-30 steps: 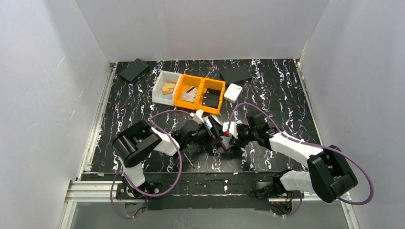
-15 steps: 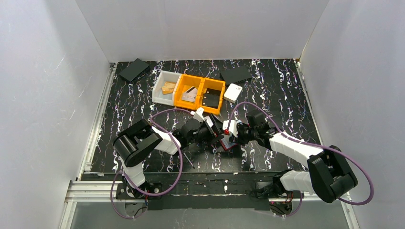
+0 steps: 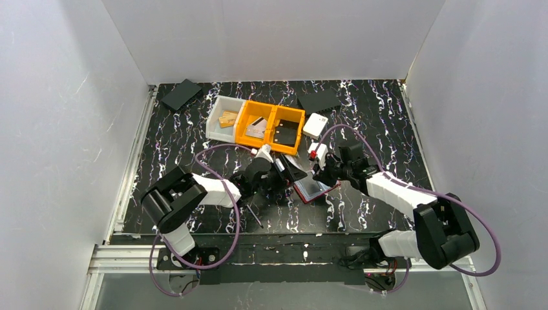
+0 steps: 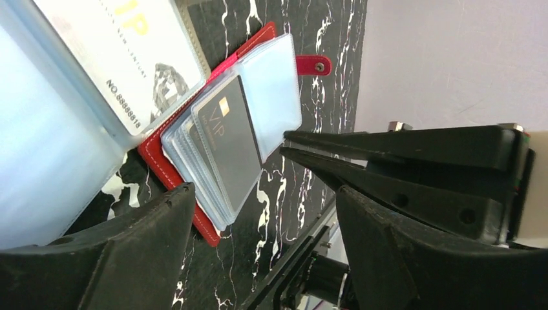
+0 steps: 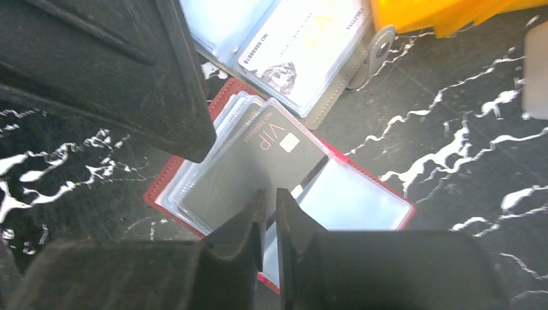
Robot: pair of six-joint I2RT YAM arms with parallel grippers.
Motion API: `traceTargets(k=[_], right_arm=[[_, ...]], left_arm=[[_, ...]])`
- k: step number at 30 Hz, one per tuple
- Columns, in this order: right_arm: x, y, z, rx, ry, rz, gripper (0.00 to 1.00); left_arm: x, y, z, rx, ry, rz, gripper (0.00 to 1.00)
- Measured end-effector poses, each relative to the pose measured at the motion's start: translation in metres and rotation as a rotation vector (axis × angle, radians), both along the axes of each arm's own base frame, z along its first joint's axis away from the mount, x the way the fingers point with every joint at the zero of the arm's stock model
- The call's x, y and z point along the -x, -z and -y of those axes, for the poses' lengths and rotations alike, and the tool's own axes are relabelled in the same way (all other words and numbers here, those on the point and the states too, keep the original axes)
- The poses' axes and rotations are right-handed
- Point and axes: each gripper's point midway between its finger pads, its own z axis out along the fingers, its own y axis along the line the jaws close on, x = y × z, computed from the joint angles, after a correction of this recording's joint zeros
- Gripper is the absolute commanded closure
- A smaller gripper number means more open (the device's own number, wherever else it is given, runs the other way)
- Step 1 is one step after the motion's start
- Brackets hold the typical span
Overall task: Take the credit cards out of the card holder
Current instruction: Pick up the card holder from the center of the board.
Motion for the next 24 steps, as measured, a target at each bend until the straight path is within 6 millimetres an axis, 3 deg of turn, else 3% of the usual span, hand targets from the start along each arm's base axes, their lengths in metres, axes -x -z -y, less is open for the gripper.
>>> traceTargets(k=[7,12,17,24], right_arm=[[0.006,0.013,-0.009,-0.036,0.033,-0.157,0.89],[0.008,0.021,-0.012,-0.036,0.063,-0.251,0.91],[0.009,0.029,-0.009,-0.025,0.096,-0.307,0.93],[0.005,0.03,-0.007,-0.016,0.124,-0.331,0.94]], left_arm=[[-0.02,-0.027,-0.004,-0.064,0.039,0.093,0.34],[-0.026,-0.031,-0.005,-0.092,0.096,0.116,0.43],[-0.031,-0.025,-0.002,-0.107,0.151,0.108,0.48],[-0.036,0.001,0.005,-0.14,0.227,0.059,0.53]])
